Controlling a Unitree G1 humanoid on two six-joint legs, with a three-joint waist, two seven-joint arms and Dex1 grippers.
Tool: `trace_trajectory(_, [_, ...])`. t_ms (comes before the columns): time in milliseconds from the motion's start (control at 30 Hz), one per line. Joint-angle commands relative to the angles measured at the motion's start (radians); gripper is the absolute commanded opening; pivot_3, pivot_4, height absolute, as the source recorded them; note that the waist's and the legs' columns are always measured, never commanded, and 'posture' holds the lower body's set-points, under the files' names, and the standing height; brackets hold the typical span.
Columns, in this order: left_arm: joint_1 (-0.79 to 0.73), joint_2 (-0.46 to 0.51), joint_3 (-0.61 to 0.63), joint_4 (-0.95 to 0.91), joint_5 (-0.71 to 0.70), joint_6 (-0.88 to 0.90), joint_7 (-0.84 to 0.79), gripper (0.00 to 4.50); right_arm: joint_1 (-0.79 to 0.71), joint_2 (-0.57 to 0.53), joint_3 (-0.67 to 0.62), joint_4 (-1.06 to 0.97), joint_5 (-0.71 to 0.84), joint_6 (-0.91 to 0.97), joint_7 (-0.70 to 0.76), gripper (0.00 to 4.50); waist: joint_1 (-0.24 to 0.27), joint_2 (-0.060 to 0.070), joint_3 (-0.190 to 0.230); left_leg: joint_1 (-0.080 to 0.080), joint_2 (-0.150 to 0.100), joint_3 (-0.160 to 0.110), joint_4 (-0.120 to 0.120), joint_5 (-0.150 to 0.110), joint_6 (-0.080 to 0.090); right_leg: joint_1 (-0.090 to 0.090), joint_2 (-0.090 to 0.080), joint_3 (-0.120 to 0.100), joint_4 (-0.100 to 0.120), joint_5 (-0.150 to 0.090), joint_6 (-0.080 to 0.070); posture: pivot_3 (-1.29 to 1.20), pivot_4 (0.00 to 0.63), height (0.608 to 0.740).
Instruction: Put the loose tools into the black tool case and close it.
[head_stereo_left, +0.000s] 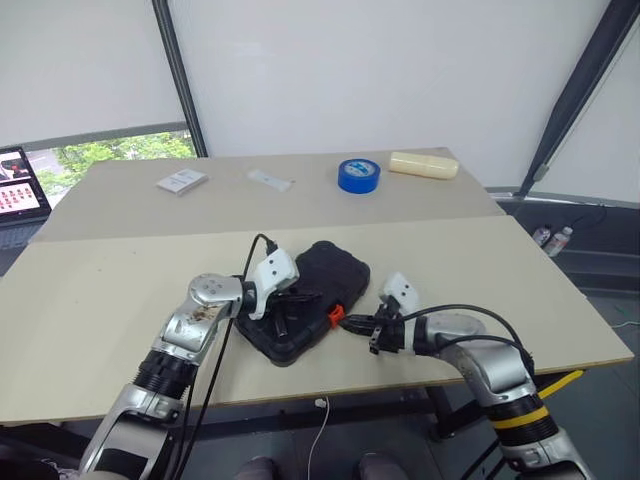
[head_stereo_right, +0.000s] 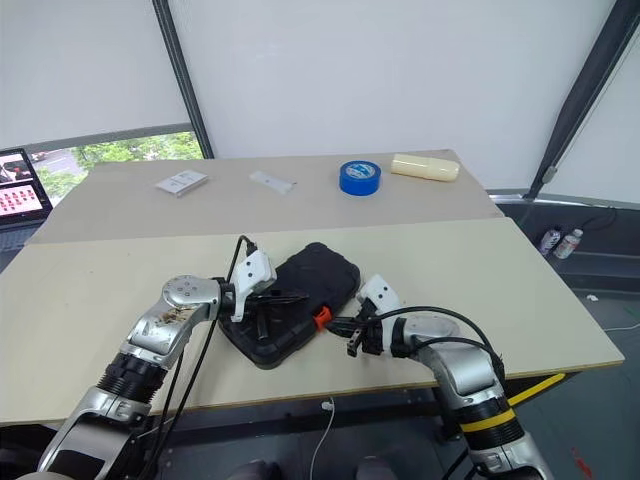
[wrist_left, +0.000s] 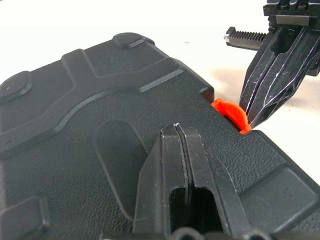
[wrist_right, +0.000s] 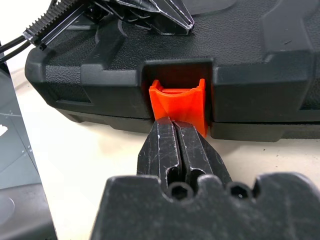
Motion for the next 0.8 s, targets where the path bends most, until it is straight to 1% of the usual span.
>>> trace_trajectory(33, [0.075, -0.011, -0.095, 0.096, 0.058, 0.058, -0.011, 0.04, -0.061, 0.041, 0.011, 0.011, -0.011, -0.022, -0.027, 0.0, -0.001, 0.0, 0.0, 0.001, 0.0, -0.001, 0.0, 0.0, 0.0, 0.0, 0.0, 0.0, 0.0, 0.0, 0.0, 0.0, 0.15, 0.74])
trace_trajectory(300, [0.069, -0.015, -0.094, 0.107, 0.061, 0.06, -0.008, 0.04, -0.088, 0.042, 0.035, 0.044, -0.032, 0.016, -0.017, 0.0, -0.004, 0.0, 0.0, 0.002, 0.0, -0.006, -0.001, -0.001, -0.001, -0.004, 0.0, -0.002, -0.001, 0.0, -0.001, 0.0, 0.15, 0.74])
trace_trajectory(533, [0.073, -0.014, -0.094, 0.108, 0.061, 0.059, -0.005, 0.04, -0.119, 0.036, 0.061, 0.08, -0.07, 0.002, -0.004, 0.0, -0.003, 0.0, 0.0, 0.001, -0.001, -0.006, -0.001, -0.001, -0.001, -0.006, -0.001, -0.002, -0.001, 0.0, -0.001, 0.0, 0.15, 0.74])
trace_trajectory(700, [0.076, -0.015, -0.091, 0.106, 0.063, 0.061, -0.006, 0.04, -0.144, 0.068, 0.032, 0.11, -0.072, -0.057, -0.014, 0.0, 0.004, 0.0, 0.001, -0.002, -0.002, -0.006, -0.002, -0.001, -0.001, -0.008, -0.002, -0.002, -0.002, 0.0, -0.001, 0.0, 0.15, 0.74])
trace_trajectory(800, [0.08, -0.014, -0.089, 0.103, 0.063, 0.062, -0.007, 0.04, -0.153, 0.07, 0.02, 0.099, -0.072, -0.059, -0.014, 0.0, 0.005, 0.001, 0.001, -0.004, -0.004, -0.006, -0.002, -0.001, -0.001, -0.009, -0.002, -0.001, -0.001, 0.0, -0.001, 0.0, 0.15, 0.74])
